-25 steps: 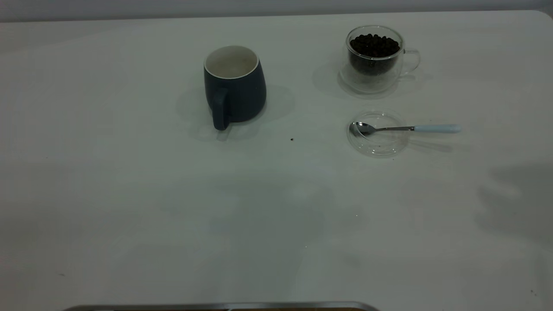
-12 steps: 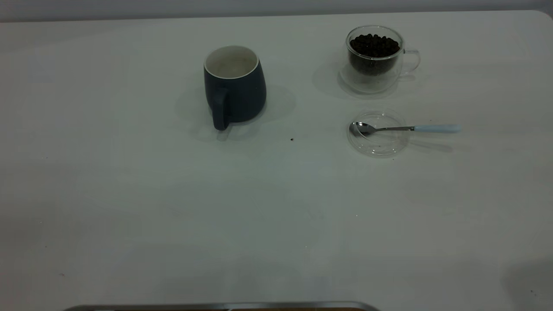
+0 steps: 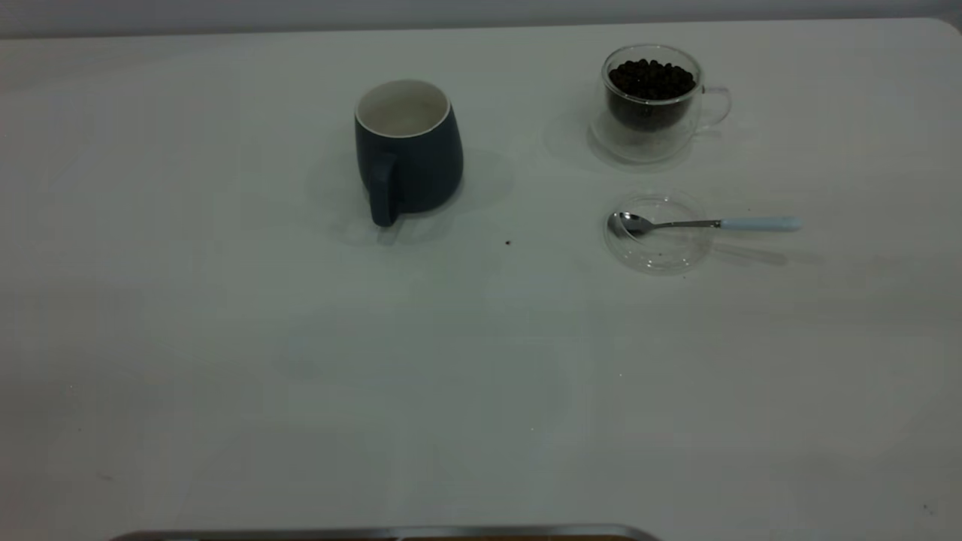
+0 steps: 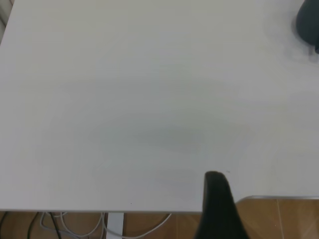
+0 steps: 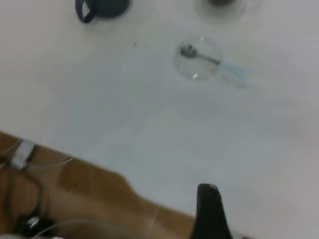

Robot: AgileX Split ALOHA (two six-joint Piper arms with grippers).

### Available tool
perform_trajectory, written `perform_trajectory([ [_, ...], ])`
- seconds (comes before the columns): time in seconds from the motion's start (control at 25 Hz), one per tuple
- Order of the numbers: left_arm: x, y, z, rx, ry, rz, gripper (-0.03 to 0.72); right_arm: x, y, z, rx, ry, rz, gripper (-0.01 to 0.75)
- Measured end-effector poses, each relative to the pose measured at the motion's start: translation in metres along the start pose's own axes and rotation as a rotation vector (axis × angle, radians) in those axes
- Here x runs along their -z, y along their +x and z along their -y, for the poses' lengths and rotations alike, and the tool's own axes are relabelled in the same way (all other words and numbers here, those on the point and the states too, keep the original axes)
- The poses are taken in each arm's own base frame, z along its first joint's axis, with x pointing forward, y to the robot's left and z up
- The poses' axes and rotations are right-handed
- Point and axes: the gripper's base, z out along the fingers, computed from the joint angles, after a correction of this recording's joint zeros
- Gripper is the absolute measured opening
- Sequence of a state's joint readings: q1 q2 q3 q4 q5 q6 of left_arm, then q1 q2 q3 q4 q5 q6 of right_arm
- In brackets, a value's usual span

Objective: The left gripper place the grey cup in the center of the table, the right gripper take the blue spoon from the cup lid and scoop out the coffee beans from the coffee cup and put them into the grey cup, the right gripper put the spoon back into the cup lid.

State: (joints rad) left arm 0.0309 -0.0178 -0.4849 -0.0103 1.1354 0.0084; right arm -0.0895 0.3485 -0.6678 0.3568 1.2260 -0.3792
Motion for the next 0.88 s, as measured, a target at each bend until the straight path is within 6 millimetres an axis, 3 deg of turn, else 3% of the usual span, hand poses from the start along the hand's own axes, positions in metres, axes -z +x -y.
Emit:
perform_trajectory([
  [0.32,0.0,0.0,0.0,0.0,0.0,0.0,0.567,0.026,0.04,-0.007,0.067,0.165,0.236,0.589],
  [0.52,0.0,0.0,0.0,0.0,0.0,0.0,0.567,0.014,0.056,0.0,0.008,0.172,0.251,0.589],
  [0.88,0.0,0.0,0.0,0.0,0.0,0.0,0.567,0.004,0.061,0.004,0.014,0.157,0.223,0.589],
])
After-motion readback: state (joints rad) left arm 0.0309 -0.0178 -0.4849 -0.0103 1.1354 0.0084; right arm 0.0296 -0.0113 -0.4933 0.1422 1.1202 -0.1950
